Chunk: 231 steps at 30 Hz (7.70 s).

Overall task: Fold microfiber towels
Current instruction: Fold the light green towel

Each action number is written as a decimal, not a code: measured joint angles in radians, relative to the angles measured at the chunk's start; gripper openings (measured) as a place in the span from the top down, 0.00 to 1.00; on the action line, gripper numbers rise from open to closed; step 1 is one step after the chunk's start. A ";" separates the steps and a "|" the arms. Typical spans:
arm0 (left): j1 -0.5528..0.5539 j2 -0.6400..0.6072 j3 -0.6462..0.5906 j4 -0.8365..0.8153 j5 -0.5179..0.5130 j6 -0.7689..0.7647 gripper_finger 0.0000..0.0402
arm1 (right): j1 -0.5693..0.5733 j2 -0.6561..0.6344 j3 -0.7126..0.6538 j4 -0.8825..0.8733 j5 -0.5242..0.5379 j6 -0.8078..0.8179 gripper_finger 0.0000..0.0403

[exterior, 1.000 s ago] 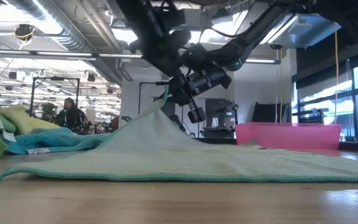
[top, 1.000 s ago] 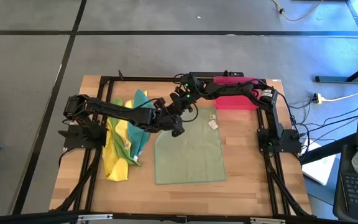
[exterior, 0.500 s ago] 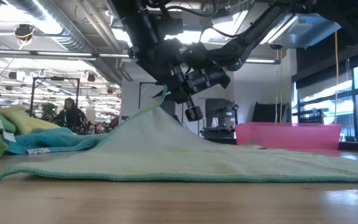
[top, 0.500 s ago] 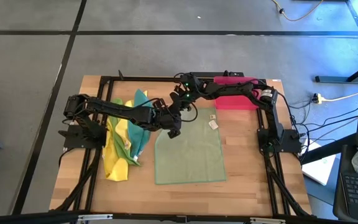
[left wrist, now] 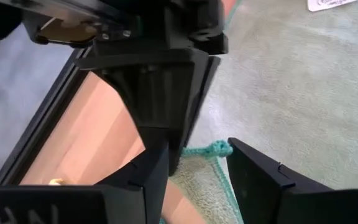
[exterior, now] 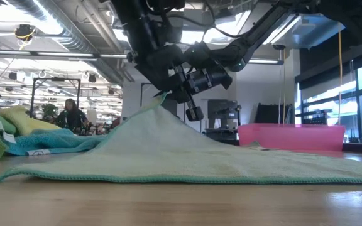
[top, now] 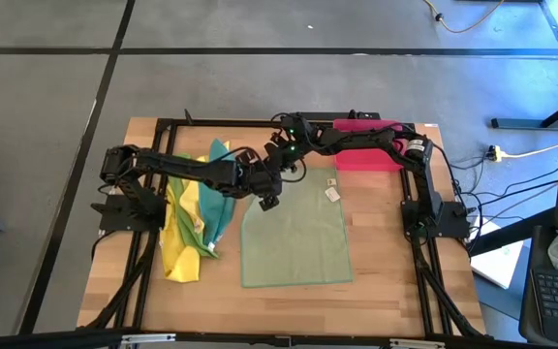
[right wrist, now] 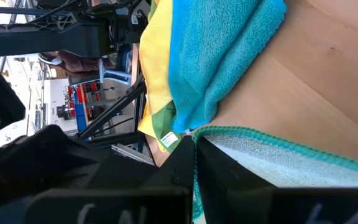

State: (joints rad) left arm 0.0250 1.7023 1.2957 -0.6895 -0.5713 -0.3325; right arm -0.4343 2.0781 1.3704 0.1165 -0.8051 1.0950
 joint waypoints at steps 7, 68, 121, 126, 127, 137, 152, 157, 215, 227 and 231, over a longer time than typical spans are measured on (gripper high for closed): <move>-0.005 0.000 0.000 0.002 0.001 0.000 0.62 | 0.000 0.000 0.000 0.000 0.000 0.000 0.97; -0.087 0.000 0.000 -0.201 0.058 -0.084 1.00 | -0.033 0.000 0.001 -0.090 -0.379 -0.582 0.58; -0.225 -0.194 0.000 -0.324 -0.046 -0.224 1.00 | -0.156 -0.034 0.112 -1.101 0.478 -1.735 0.58; -0.248 -0.194 0.000 -0.332 -0.050 -0.243 1.00 | -0.156 -0.034 0.097 -1.117 0.498 -1.733 0.58; -0.249 -0.194 0.000 -0.336 -0.053 -0.243 1.00 | -0.156 -0.034 0.097 -1.123 0.498 -1.733 0.58; -0.248 -0.194 0.000 -0.384 -0.063 -0.245 1.00 | -0.154 -0.034 0.129 -1.225 0.597 -1.720 0.78; -0.234 -0.194 0.000 -0.391 -0.080 -0.175 1.00 | -0.111 -0.034 0.250 -1.512 0.505 -1.583 0.99; -0.221 -0.196 0.000 -0.392 -0.077 -0.154 1.00 | -0.055 -0.036 0.296 -1.626 0.419 -1.540 0.99; -0.682 -0.028 -0.001 -0.305 0.092 -0.583 1.00 | 0.666 -0.399 -0.249 -1.123 0.282 -1.050 0.98; -0.689 -0.018 0.000 -0.253 0.121 -0.578 1.00 | 0.721 -0.399 -0.249 -1.008 0.314 -0.993 0.94; -0.693 -0.019 0.000 -0.237 0.121 -0.579 0.99 | 0.721 -0.399 -0.249 -1.014 0.333 -0.991 0.85</move>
State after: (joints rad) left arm -0.6683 1.6836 1.2953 -0.9266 -0.4500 -0.9112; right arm 0.2867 1.6794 1.1213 -0.8974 -0.4717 0.1040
